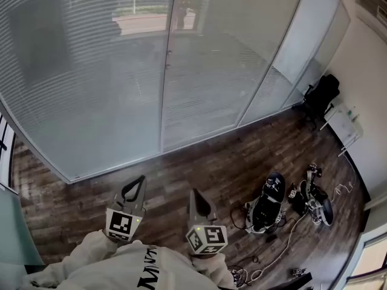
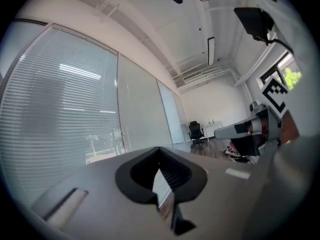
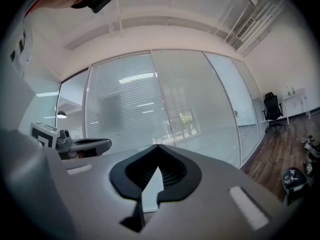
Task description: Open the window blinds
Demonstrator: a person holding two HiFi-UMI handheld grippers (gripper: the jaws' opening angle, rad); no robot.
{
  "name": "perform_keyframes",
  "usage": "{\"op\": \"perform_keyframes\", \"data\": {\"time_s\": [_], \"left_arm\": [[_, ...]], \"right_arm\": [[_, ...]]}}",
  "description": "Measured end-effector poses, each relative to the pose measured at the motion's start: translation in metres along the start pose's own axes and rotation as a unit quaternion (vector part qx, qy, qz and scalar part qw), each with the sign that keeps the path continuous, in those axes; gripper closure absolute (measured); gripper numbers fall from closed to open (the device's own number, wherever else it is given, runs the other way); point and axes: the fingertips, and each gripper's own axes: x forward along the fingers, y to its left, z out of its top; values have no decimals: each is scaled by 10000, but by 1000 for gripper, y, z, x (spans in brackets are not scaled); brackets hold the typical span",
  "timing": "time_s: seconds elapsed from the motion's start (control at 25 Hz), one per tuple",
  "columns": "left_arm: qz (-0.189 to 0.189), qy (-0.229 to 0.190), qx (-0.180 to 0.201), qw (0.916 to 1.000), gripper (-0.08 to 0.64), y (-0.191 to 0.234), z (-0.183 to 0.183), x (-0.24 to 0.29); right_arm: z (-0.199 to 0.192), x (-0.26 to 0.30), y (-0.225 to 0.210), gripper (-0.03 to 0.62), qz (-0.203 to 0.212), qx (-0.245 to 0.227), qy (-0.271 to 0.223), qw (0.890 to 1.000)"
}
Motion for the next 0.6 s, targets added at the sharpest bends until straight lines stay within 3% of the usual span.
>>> {"op": "perform_keyframes", "data": {"time_s": [0.6], "left_arm": [[67, 60, 25, 10000, 560, -33, 1, -5]], "right_arm": [[-7, -20, -22, 591, 107, 276, 47, 9995]]}}
